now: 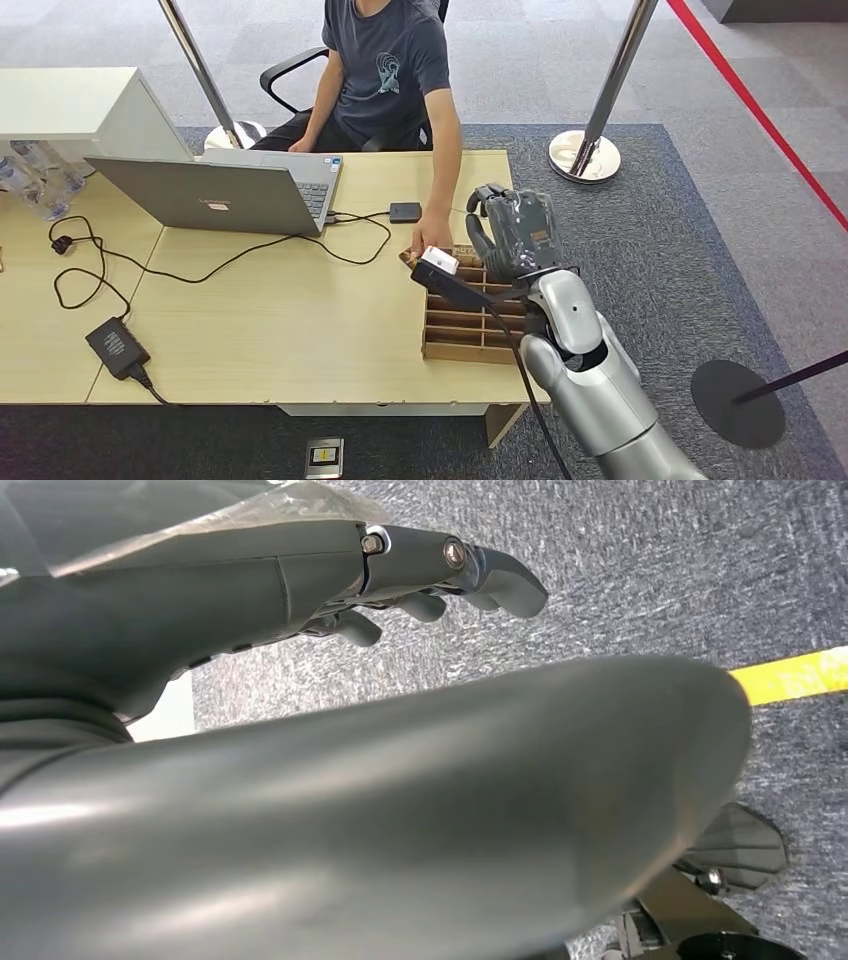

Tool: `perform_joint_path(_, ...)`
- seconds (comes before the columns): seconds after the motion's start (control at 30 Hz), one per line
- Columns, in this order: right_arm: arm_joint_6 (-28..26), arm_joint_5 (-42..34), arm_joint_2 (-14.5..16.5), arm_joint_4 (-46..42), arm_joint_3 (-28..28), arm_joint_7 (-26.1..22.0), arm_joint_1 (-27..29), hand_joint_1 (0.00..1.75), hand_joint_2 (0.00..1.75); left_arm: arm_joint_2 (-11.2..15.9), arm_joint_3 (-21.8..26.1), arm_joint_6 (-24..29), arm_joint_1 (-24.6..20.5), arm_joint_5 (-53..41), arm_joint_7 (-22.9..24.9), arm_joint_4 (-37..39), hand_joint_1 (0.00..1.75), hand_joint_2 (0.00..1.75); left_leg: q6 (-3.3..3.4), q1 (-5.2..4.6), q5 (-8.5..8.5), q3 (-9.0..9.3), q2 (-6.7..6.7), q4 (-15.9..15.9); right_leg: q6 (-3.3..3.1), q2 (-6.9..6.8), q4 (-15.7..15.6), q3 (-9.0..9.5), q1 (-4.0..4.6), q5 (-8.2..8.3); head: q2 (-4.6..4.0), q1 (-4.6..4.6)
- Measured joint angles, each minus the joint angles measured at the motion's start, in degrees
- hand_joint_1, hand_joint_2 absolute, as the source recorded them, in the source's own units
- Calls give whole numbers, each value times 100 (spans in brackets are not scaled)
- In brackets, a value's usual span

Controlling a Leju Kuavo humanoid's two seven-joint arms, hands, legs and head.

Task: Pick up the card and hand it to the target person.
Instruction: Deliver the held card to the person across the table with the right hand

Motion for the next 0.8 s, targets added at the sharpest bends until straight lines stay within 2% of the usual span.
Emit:
perform_joint_path(0.3, -275, 21, 257, 725, 72, -32, -472, 175, 175, -6, -6, -21, -7, -46, 43, 1, 0, 0, 0, 0, 0, -2, 0, 0, 0, 0, 0, -2, 0, 0, 0, -1)
perform_joint_path(0.8, -731, 96, 699, 1609, 79, -249, -844, 175, 175, -1, -10, 19, -2, -38, 50, 1, 0, 0, 0, 0, 0, -3, 0, 0, 0, 0, 1, -3, 0, 0, 1, 0)
